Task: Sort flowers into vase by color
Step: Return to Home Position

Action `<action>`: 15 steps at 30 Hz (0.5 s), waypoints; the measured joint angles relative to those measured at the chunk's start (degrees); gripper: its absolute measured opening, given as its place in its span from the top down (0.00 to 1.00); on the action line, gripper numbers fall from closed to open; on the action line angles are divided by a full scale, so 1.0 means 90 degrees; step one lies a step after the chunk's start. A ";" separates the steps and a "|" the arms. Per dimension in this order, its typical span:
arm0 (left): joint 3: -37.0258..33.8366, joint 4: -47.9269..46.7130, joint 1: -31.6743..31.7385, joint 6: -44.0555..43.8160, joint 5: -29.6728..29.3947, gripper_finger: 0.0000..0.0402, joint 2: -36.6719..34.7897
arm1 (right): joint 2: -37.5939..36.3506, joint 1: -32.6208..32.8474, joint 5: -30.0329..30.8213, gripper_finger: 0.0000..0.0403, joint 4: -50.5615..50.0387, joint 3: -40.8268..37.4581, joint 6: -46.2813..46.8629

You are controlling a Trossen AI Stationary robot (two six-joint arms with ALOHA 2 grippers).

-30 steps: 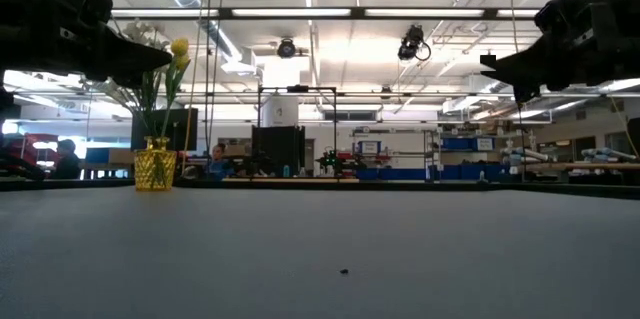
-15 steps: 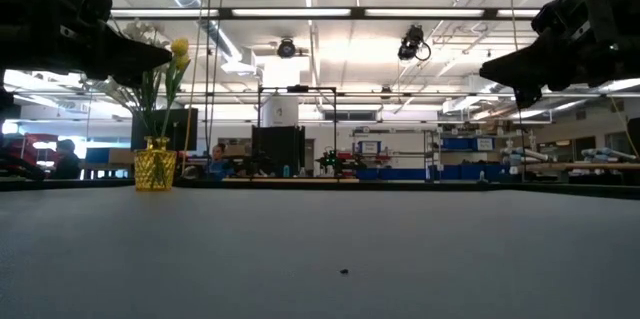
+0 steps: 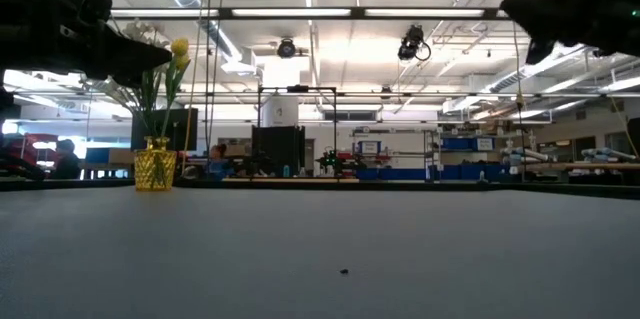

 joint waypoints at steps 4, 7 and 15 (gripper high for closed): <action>0.0000 -0.0042 0.0000 0.0002 -0.0002 0.93 -0.0003 | -0.0010 0.0078 0.0166 0.84 0.0608 0.0003 0.0000; -0.0002 -0.0047 -0.0049 0.0002 -0.0005 0.93 -0.0003 | -0.0012 0.0353 0.0326 0.84 0.0939 0.0000 -0.0002; -0.0002 -0.0049 -0.0279 0.0007 -0.0004 0.93 -0.0003 | -0.0002 0.0795 0.0273 0.84 0.1035 0.0000 -0.0002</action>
